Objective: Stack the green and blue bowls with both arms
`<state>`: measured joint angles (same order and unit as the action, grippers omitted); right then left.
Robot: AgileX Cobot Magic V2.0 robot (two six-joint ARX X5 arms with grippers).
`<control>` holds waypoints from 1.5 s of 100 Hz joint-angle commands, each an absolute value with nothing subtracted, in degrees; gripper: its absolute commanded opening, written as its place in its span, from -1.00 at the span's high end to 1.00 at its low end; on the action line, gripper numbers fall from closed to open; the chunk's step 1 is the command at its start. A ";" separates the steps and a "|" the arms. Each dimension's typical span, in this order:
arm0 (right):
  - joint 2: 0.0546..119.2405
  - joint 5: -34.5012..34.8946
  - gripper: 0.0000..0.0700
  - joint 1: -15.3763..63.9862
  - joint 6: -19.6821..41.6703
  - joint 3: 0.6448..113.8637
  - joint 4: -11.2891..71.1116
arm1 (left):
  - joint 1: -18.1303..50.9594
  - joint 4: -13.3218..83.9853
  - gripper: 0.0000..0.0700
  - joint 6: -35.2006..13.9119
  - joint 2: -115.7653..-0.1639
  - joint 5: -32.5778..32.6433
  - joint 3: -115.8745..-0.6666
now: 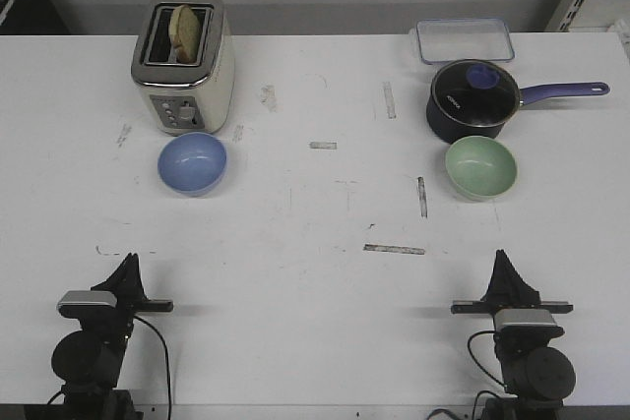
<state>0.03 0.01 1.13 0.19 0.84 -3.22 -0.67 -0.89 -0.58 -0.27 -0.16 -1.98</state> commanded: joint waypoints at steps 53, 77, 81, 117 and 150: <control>0.05 -0.03 1.00 1.13 0.14 0.73 -3.86 | -0.73 -2.17 0.99 -1.13 -0.19 -0.21 -1.52; 0.05 -0.05 1.00 1.13 -0.03 0.73 -3.86 | -0.73 -3.22 0.99 -1.13 -0.19 -0.19 -1.54; 0.05 -0.05 1.00 1.10 -0.01 0.73 -3.86 | -0.73 -3.20 0.99 -1.13 -0.19 -0.21 -1.54; 0.05 -0.08 1.00 1.13 0.75 0.73 -6.50 | -0.73 -3.66 0.99 -1.13 -0.19 -0.19 -1.54; 3.42 -6.61 1.00 1.04 0.60 13.67 -16.67 | -0.73 -3.53 0.99 -1.13 -0.19 -0.21 -1.54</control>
<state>1.23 -5.56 1.10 0.86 7.64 -18.28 -0.67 -2.63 -0.80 -0.27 -0.16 -1.98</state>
